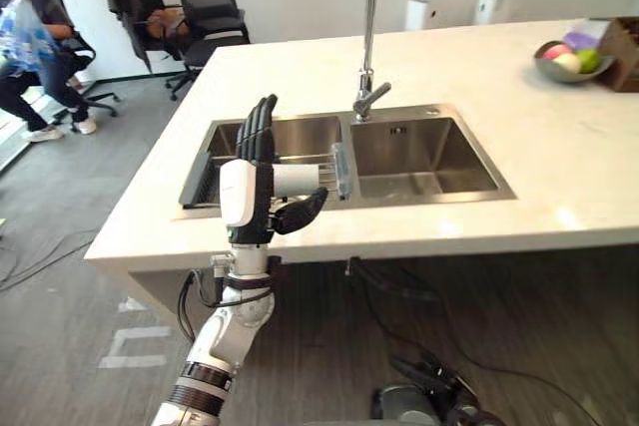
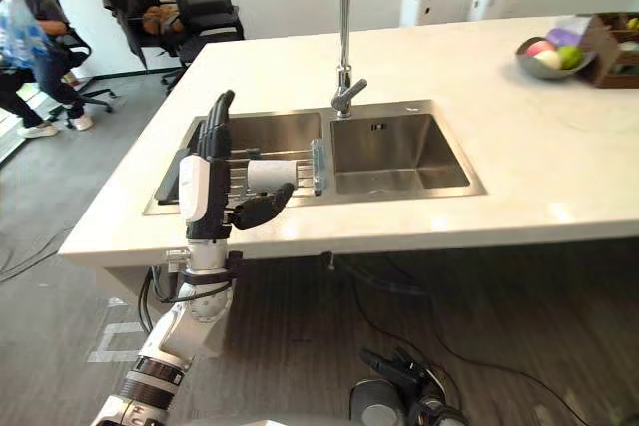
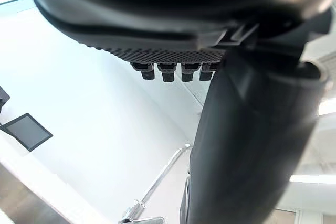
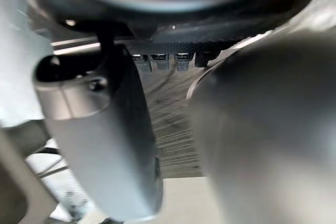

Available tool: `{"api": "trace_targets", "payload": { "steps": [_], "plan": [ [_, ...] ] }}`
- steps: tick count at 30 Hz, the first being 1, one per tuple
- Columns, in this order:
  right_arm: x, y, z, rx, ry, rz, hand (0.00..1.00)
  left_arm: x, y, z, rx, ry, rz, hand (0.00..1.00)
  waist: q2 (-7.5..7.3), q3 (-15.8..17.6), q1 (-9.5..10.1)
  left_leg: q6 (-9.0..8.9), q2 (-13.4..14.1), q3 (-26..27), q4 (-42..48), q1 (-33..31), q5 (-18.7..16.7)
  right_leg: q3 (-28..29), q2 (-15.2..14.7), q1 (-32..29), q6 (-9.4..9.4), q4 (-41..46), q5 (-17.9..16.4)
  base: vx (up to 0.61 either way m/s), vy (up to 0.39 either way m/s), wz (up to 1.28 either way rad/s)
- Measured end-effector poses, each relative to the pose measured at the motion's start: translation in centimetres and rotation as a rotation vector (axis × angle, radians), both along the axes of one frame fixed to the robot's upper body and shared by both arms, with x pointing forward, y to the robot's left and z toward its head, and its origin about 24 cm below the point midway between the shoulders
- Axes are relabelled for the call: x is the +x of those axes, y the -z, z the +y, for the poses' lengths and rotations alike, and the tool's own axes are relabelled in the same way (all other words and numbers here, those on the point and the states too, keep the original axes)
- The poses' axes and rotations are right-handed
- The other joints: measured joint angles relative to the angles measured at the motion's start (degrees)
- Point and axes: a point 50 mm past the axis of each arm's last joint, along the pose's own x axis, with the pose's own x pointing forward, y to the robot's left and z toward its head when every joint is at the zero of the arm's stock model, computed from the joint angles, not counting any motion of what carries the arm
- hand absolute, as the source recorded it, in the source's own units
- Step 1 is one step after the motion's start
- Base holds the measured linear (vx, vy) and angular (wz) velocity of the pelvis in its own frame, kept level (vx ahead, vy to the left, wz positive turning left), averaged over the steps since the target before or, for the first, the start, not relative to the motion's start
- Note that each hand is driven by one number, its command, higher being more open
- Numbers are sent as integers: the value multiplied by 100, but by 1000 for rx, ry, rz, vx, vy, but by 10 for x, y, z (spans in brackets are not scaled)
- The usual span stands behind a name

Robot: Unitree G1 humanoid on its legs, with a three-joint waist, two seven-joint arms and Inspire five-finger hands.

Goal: Walk over to the sink, pick up the cup, carry it to the dishwasher, place the cup inside the dishwasher, then close the dishwasher door

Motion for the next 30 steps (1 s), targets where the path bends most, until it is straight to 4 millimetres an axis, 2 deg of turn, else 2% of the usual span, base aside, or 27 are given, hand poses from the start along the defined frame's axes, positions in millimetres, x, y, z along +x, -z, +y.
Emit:
{"api": "trace_targets", "payload": {
  "steps": [1, 2, 4, 5, 6, 7, 8, 9, 10, 12, 13, 14, 16, 17, 18, 24, 30],
  "plan": [
    [-4, 1, 0, 0, -11, 19, 100, -1, 1, -4, -4, 13, 11, 100, 2, 4, 3, -67, 188, 78, 556, -198, 38, -73, 71, 223, -31, -166, -8, 495, -380, 54],
    [-16, 3, 1, 4, -30, 70, 100, -3, 3, -11, 2, 49, 36, 100, -61, -4, 57, -31, 672, 659, 979, -430, 20, -298, 170, 857, -125, -690, 34, 383, -296, 36],
    [-21, 5, 2, 6, -31, 91, 100, -3, 2, -12, 14, 62, 40, 100, -103, -55, 115, 53, 790, 1111, 390, -450, 8, -337, 173, 1115, -169, -1003, 61, 309, -227, 19],
    [-23, 6, 0, 3, -27, 101, 100, -3, 0, -12, 18, 72, 39, 100, -91, -131, 136, 139, 806, 1385, -347, -508, 66, -362, 165, 1217, -181, -1200, 75, 322, -161, 8],
    [-23, 7, -1, -1, -22, 114, 100, -3, 0, -12, 21, 78, 48, 100, -82, -180, 166, 176, 732, 1442, -1039, -533, 241, -355, 142, 1264, -182, -1252, 76, 328, -118, 3],
    [-22, 8, -1, -3, -21, 115, 100, -2, 0, -11, 24, 80, 59, 100, -82, -187, 194, 160, 641, 1414, -1346, -544, 378, -333, 119, 1261, -181, -1244, 76, 318, -31, -10],
    [-20, 9, -2, -8, -18, 112, 100, 0, 3, -10, 41, 80, 84, 100, -92, -186, 254, 137, 373, 1238, -2066, -527, 765, -301, 64, 1255, -174, -1230, 71, 283, 27, -9],
    [-17, 9, -3, -13, -17, 108, 100, 3, 7, -8, 71, 77, 119, 100, -72, -199, 256, 196, 71, 1079, -2786, -496, 1423, -289, 37, 1246, -110, -1169, 33, 255, 51, -5],
    [-17, 9, -4, -19, -16, 106, 100, 4, 10, -7, 86, 75, 139, 100, -23, -231, 257, 231, -46, 1067, -3062, -483, 1703, -291, 51, 1230, -53, -1092, -3, 262, 89, 27],
    [-16, 9, -4, -15, 32, 79, 100, 8, 21, 2, 144, 64, 212, 100, -3, -334, 138, 257, -39, 1161, -3558, -241, 1818, -293, 27, 890, -5, -370, -90, 172, 75, 38],
    [-13, 9, -2, -10, 43, 61, 100, 9, 23, 7, 150, 54, 233, 100, -24, -366, 132, 252, -46, 1162, -3684, -237, 1834, -209, 13, 752, -7, -494, -208, 52, 8, 26],
    [-7, 9, 7, 17, 56, 36, 100, 11, 24, 20, 187, 33, 250, 100, -213, -436, 112, 207, -210, 1145, -3929, -219, 1861, -91, -103, 762, 112, -896, -141, 46, -22, 33],
    [-4, 9, 7, 13, 65, 33, 100, 13, 30, 24, 226, 50, 301, 100, -119, -418, 73, 53, -206, 1122, -4328, -75, 1969, -204, -38, 807, 107, -973, -144, 60, -29, 29],
    [-4, 10, 7, 13, 64, 41, 100, 13, 33, 26, 248, 61, 328, 100, -110, -417, 112, 52, -211, 1126, -4329, -71, 1972, -207, -37, 826, 108, -979, -144, -192, -16, 23],
    [-3, 10, 3, 0, -5, 66, 100, 12, 40, 42, 431, 170, 460, 100, 11, -413, 15, 72, -231, 1120, -4366, -54, 2007, -307, -12, 978, 144, -1256, 43, -270, 13, 17],
    [-5, 10, 2, -3, -12, 73, 100, 13, 40, 50, 479, 163, 476, 100, 18, -410, -42, 163, -293, 1129, -4370, -94, 1982, -306, -55, 1126, 258, -1684, 342, -92, 57, 2],
    [-5, 10, 2, -2, -13, 87, 100, 36, 44, 45, 582, 159, 536, 100, 21, -416, -76, 194, -344, 1345, -4373, 9, 1909, -98, -80, 1214, 299, -1901, 461, 34, 30, -15]
  ]
}}
